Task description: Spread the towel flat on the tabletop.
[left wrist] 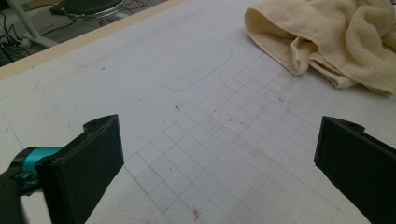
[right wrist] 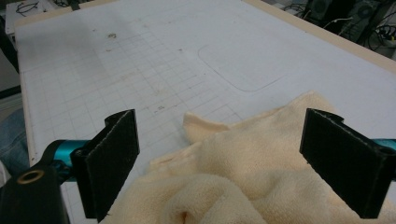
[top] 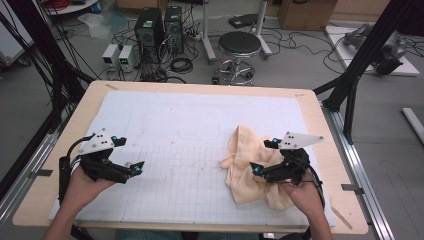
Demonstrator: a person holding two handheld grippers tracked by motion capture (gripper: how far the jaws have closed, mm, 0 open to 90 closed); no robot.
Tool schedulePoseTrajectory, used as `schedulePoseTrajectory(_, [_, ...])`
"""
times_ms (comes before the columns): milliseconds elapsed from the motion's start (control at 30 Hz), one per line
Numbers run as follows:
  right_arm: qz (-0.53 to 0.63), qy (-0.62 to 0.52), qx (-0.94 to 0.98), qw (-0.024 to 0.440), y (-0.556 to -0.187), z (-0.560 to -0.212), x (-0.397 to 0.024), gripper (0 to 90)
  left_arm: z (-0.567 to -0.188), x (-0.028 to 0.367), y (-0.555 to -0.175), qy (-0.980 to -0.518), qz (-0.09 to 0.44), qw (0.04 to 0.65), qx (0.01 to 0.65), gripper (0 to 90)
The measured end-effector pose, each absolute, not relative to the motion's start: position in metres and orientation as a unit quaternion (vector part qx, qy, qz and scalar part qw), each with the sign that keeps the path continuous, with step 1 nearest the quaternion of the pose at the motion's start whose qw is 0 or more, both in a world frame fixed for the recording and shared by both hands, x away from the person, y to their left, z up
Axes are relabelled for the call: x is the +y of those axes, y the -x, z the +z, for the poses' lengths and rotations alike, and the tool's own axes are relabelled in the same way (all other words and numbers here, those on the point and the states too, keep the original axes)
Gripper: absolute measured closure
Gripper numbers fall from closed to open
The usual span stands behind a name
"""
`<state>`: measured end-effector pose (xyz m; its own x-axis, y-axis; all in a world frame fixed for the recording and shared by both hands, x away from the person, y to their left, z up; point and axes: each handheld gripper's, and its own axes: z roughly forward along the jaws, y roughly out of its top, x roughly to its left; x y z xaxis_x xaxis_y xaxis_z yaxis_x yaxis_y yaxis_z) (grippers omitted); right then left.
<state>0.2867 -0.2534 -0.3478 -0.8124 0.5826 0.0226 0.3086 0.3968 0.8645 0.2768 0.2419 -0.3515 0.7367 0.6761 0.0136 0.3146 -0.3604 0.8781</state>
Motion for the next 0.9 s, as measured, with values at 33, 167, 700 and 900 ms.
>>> schedulePoseTrajectory(33, [0.477, -0.271, 0.824, 0.142, -0.2866, -0.3480, -0.2535, 11.3, -0.3515, 0.2420, -0.2771, -0.803, 0.189, 0.473, 0.309, 1.7])
schedulePoseTrajectory(167, [0.475, -0.269, 0.826, 0.143, -0.2860, -0.3480, -0.2543, 11.2, -0.3520, 0.2418, -0.2782, -0.802, 0.188, 0.473, 0.312, 1.7])
schedulePoseTrajectory(700, [0.475, -0.268, 0.824, 0.149, -0.2858, -0.3413, -0.2567, 11.3, -0.3502, 0.2419, -0.2758, -0.803, 0.190, 0.474, 0.309, 1.7])
schedulePoseTrajectory(900, [0.472, -0.273, 0.823, 0.156, -0.2846, -0.3388, -0.2630, 11.2, -0.3503, 0.2417, -0.2764, -0.803, 0.189, 0.473, 0.309, 1.7])
